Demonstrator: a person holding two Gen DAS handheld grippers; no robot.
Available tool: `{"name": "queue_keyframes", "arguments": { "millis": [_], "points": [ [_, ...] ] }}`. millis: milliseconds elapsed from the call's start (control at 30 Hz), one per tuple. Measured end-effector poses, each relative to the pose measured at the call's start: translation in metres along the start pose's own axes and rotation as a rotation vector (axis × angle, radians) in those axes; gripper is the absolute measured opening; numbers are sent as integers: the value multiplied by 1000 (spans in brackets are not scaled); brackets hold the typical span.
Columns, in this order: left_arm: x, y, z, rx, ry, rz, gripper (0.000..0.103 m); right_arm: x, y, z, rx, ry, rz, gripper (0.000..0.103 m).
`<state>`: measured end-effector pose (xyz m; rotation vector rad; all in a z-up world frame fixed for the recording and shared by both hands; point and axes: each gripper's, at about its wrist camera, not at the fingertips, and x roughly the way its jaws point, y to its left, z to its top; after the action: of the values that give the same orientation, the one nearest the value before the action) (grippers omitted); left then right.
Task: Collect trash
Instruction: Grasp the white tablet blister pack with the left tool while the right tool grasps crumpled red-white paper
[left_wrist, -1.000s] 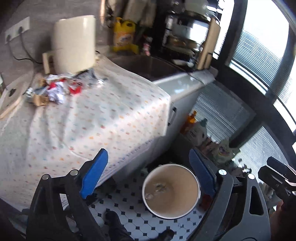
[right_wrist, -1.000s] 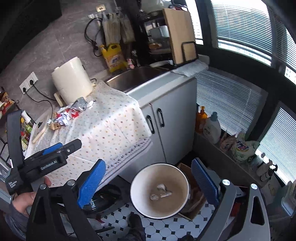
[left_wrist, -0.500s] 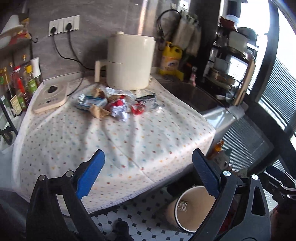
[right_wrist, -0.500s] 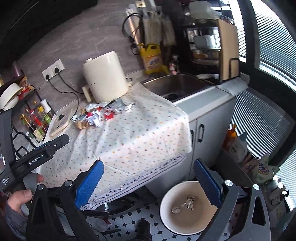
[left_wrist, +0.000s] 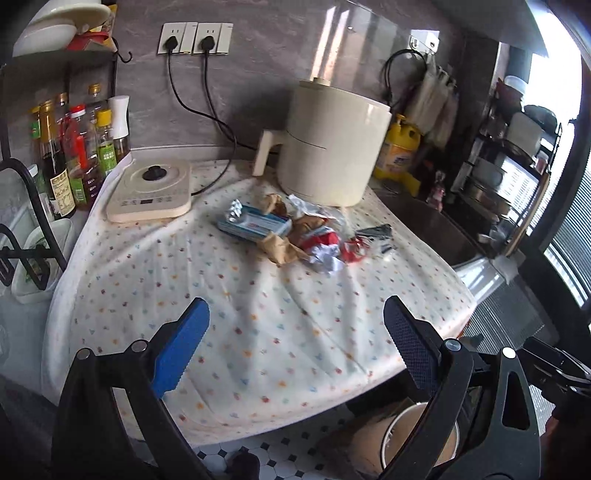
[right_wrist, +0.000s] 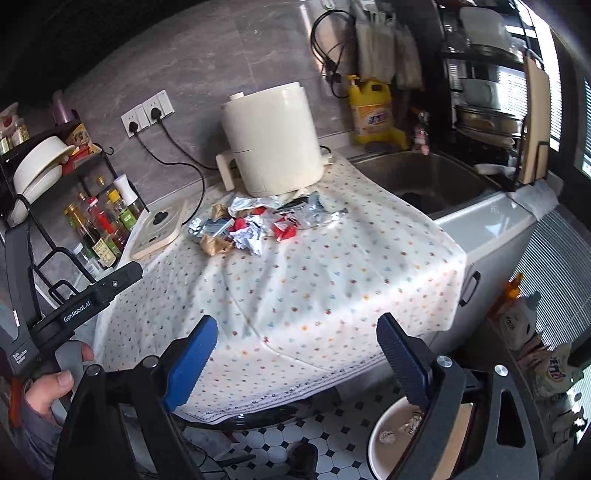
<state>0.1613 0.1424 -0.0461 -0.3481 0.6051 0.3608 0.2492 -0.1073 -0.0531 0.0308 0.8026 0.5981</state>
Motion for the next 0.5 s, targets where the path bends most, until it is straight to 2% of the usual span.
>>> {"name": "queue_keyframes", "arguments": {
  "millis": [200,333,500],
  "points": [
    [18,31,20,-8,-23,-6,93,33,29,18,-27,-1,9,78],
    [34,52,35,-27,1,-13,81,55,47,31,-25,8,3,75],
    [49,70,52,-6,10,-12,80,79,67,47,-30,6,-3,75]
  ]
}}
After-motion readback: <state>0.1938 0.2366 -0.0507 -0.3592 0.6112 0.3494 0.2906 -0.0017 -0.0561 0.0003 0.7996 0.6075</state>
